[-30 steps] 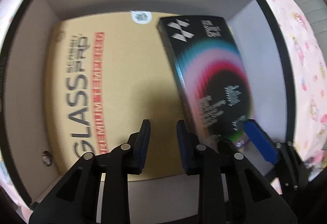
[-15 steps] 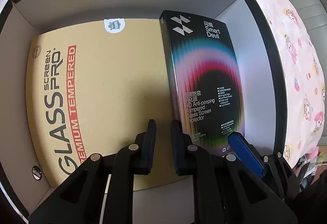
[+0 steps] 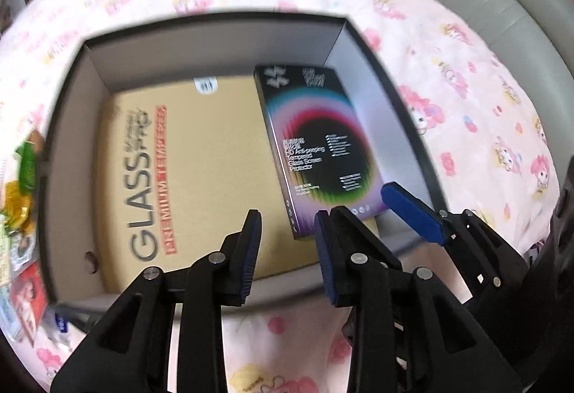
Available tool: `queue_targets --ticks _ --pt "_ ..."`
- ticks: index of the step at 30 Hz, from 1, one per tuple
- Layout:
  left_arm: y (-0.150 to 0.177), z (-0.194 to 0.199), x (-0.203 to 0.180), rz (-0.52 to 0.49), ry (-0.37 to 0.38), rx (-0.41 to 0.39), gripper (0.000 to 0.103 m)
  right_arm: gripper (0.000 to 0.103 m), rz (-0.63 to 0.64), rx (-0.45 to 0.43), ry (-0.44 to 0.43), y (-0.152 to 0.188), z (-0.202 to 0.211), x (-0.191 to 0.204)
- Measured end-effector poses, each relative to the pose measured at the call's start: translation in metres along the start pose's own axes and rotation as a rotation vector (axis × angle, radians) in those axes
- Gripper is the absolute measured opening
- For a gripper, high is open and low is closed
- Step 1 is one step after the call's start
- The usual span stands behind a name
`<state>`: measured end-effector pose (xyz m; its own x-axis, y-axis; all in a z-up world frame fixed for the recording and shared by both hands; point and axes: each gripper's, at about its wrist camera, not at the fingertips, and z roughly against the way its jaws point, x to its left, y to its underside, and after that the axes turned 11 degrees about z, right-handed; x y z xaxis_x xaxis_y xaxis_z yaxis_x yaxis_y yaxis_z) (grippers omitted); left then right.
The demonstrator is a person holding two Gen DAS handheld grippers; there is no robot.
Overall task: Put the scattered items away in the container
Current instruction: 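Withdraw the left gripper and move it toward the bead-art kit bag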
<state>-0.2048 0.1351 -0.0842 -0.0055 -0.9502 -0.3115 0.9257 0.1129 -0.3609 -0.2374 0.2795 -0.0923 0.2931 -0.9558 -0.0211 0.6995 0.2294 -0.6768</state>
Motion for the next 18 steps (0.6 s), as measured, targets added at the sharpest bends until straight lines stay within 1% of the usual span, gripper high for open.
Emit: queue_targets --ticks 1,3,4,7,12,15,18 --pt "-0.009 0.014 -0.016 -0.001 0.018 -0.008 0.039 0.042 -0.017 -0.01 -0.002 0.0 0.008 -0.001" --pt "-0.012 0.025 -0.02 -0.023 0.034 -0.038 0.044 0.045 -0.048 -0.029 -0.001 0.002 0.026 0.0" --pt "-0.013 0.029 -0.022 -0.034 0.042 -0.054 0.044 0.046 -0.056 -0.036 -0.001 0.003 0.034 0.002" --pt "0.003 0.046 -0.025 -0.04 0.066 -0.094 0.044 0.047 -0.069 -0.052 -0.005 0.005 0.059 0.011" --pt "0.027 0.083 -0.005 -0.019 0.084 -0.155 0.044 0.05 -0.027 -0.077 -0.002 0.003 0.086 0.037" --pt "0.035 0.099 0.005 -0.021 0.075 -0.192 0.045 0.051 -0.026 -0.085 -0.016 0.004 0.099 0.052" --pt "0.044 0.111 0.012 -0.028 0.053 -0.225 0.045 0.057 -0.016 -0.09 -0.033 0.006 0.108 0.069"
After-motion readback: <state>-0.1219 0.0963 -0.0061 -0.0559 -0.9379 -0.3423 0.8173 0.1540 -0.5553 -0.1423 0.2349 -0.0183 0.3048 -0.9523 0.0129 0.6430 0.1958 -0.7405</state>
